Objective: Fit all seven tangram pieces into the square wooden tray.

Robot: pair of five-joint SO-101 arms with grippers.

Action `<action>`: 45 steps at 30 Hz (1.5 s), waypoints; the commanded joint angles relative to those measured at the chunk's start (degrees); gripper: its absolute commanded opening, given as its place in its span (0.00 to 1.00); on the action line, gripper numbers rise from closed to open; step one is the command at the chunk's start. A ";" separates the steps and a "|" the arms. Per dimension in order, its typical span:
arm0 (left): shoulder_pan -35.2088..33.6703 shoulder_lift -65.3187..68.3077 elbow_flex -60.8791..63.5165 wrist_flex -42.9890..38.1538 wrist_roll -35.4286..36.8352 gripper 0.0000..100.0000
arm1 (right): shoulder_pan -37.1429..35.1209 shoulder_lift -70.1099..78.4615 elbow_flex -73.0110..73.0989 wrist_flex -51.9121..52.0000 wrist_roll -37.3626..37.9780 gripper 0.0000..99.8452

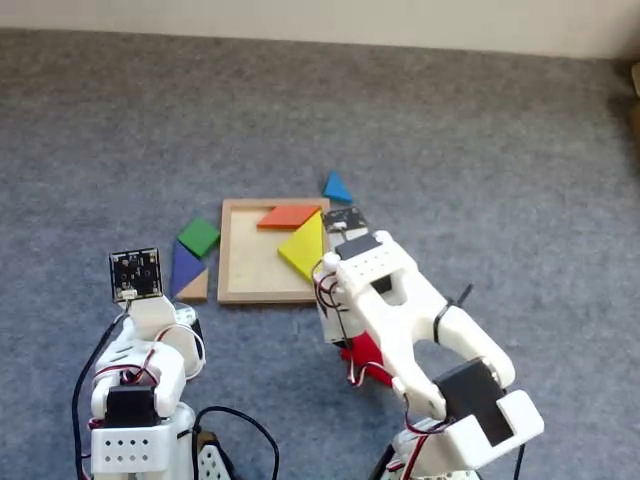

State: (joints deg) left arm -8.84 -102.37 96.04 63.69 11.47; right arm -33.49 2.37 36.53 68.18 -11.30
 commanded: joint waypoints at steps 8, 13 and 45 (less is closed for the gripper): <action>-0.84 -0.13 1.19 0.18 -0.35 0.00 | -2.77 1.89 -0.66 -0.57 0.44 0.29; -0.84 -0.13 1.19 0.18 -0.35 0.00 | -2.59 4.97 -0.75 -0.22 0.35 0.29; -0.84 -0.13 1.19 0.18 -0.35 0.00 | -2.15 -25.36 11.65 6.20 10.55 0.29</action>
State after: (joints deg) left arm -8.84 -102.37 96.04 63.78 11.47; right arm -33.23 -16.35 45.93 74.07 -2.24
